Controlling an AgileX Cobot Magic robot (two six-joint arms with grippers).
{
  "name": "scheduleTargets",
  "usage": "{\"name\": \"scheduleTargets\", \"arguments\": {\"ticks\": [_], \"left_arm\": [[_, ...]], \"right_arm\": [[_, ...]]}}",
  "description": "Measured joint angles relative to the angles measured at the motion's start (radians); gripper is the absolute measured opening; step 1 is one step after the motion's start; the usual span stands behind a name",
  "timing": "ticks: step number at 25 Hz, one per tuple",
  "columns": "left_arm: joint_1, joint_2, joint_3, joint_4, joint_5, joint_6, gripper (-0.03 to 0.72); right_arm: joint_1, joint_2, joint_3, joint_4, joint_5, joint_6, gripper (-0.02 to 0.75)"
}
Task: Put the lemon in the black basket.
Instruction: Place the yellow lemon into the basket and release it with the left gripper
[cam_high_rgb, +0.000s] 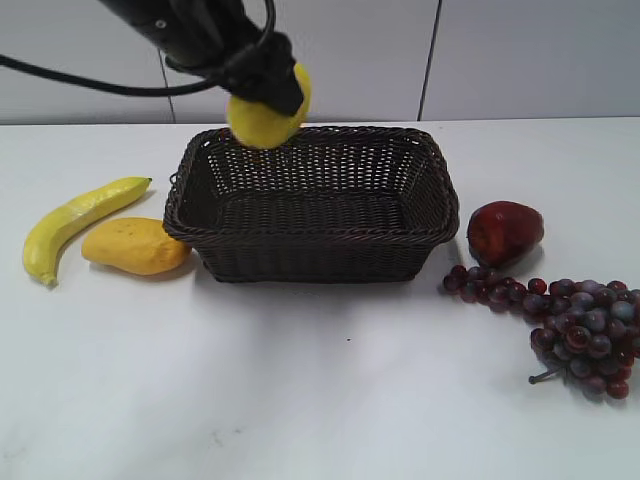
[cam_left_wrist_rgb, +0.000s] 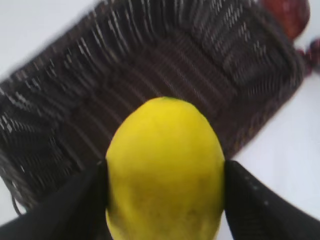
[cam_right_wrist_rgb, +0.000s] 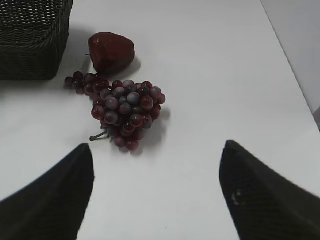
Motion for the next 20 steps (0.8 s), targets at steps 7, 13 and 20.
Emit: {"name": "scheduleTargets", "arguments": {"ticks": [7, 13, 20], "left_arm": [[0.0, 0.169, -0.004, -0.017, -0.235, 0.0, 0.505], [0.0, 0.286, -0.004, -0.038, -0.214, 0.0, 0.505], [0.003, 0.31, -0.04, -0.044, -0.08, -0.001, 0.631]], "right_arm": [[0.0, 0.0, 0.0, 0.0, 0.0, 0.0, 0.591], [0.0, 0.0, 0.0, 0.0, 0.0, 0.0, 0.591], [0.0, 0.0, 0.0, 0.0, 0.0, 0.0, 0.591]]}}
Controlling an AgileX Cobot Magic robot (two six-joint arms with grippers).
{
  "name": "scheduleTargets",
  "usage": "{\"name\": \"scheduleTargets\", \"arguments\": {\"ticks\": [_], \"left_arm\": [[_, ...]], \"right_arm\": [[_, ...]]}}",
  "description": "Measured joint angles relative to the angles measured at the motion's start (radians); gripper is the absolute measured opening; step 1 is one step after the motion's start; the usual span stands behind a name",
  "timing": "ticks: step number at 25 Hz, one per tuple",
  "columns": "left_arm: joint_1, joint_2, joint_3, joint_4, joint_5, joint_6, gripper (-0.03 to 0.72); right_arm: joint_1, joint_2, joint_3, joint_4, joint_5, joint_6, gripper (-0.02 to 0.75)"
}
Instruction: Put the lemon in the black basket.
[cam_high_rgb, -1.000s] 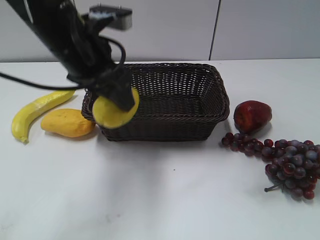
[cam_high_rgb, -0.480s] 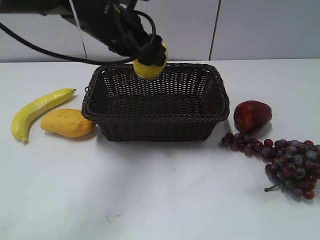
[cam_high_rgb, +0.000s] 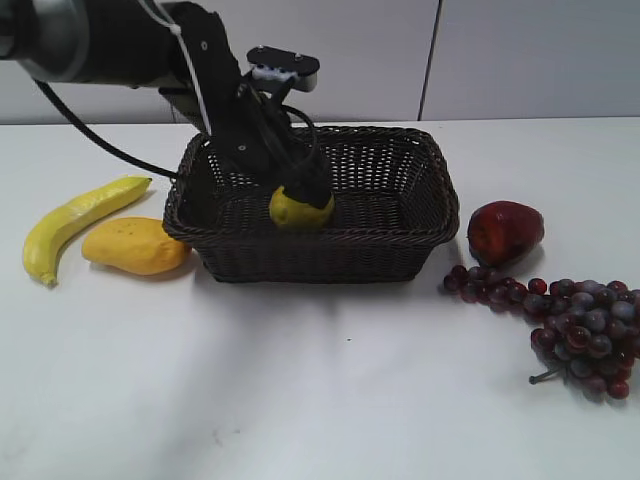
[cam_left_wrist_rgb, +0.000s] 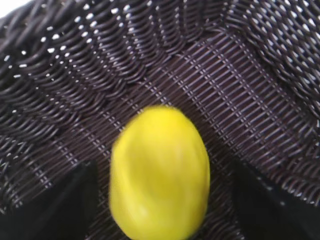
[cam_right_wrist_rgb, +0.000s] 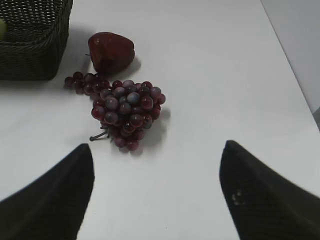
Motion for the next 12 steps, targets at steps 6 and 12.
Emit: {"name": "scheduleTargets", "arguments": {"ticks": [6, 12], "left_arm": [[0.044, -0.044, -0.225, 0.008, 0.27, -0.018, 0.593], [0.152, -0.059, -0.445, 0.215, 0.621, -0.201, 0.545]], "right_arm": [[0.0, 0.0, 0.0, 0.0, 0.0, 0.0, 0.591], [0.0, 0.0, 0.0, 0.0, 0.0, 0.0, 0.591]]}}
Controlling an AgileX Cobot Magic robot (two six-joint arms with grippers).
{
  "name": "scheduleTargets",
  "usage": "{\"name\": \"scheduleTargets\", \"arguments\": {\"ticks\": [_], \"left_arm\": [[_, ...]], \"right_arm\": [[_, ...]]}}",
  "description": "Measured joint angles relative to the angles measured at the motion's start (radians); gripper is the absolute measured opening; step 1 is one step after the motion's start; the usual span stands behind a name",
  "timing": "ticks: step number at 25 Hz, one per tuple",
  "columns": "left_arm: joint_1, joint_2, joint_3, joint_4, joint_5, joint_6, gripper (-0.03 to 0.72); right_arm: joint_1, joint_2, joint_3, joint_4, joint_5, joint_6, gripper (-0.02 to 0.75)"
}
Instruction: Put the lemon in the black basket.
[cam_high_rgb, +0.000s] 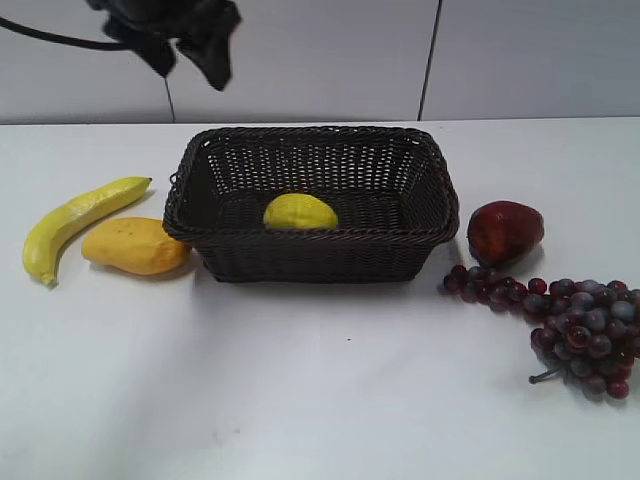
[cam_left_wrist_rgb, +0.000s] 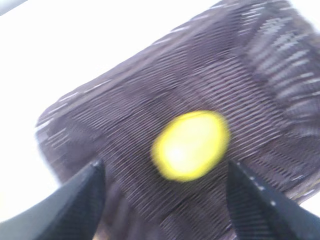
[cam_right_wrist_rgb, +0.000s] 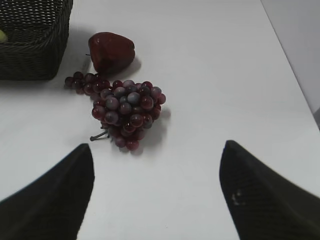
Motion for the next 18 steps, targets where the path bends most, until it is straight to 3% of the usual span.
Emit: {"name": "scheduleTargets", "arguments": {"ticks": [4, 10, 18], "left_arm": [[0.104, -0.013, -0.006, 0.073, 0.036, -0.137, 0.543], [0.221, -0.091, 0.085, 0.122, 0.041, -0.166, 0.542], [0.371, -0.305, 0.368, 0.197, 0.042, -0.167, 0.543]], "right_arm": [[0.0, 0.0, 0.0, 0.0, 0.0, 0.0, 0.591], [0.0, 0.0, 0.0, 0.0, 0.0, 0.0, 0.591], [0.0, 0.0, 0.0, 0.0, 0.0, 0.0, 0.591]]}}
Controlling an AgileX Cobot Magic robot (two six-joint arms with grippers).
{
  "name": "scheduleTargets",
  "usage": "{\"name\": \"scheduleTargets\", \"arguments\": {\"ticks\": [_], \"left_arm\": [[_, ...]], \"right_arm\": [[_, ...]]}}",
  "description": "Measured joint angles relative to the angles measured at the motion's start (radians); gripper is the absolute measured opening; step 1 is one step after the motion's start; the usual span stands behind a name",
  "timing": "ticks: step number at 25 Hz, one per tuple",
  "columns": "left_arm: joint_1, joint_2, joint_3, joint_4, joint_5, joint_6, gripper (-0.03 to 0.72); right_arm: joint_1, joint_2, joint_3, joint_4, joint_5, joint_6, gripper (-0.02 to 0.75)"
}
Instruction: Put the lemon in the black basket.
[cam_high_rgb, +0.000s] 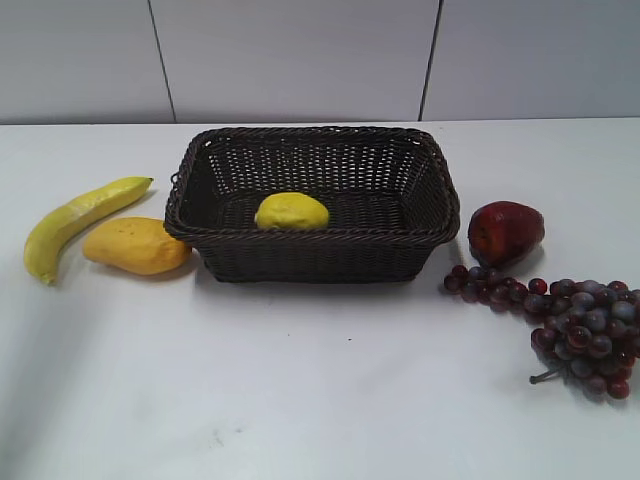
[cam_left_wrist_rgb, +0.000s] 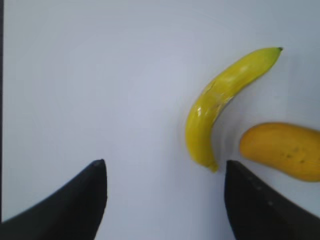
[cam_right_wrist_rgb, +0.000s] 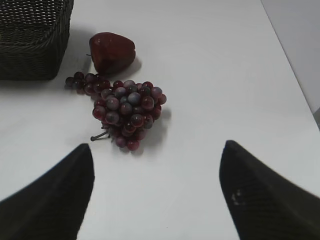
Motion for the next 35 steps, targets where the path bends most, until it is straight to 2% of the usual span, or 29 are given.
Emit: {"name": "scheduleTargets", "arguments": {"ticks": [13, 21, 29, 35], "left_arm": [[0.005, -0.468, 0.65, -0.027, -0.005, 0.001, 0.543], [0.005, -0.789, 0.959, -0.075, -0.091, 0.001, 0.543], [0.005, -1.12, 1.129, -0.093, -0.13, 0.001, 0.543], [0.005, -1.323, 1.148, -0.099, -0.134, 0.001, 0.538]], "right_arm": [[0.0, 0.0, 0.0, 0.0, 0.0, 0.0, 0.591], [0.0, 0.0, 0.0, 0.0, 0.0, 0.0, 0.591], [0.0, 0.0, 0.0, 0.0, 0.0, 0.0, 0.591], [0.0, 0.0, 0.0, 0.0, 0.0, 0.0, 0.591]]}}
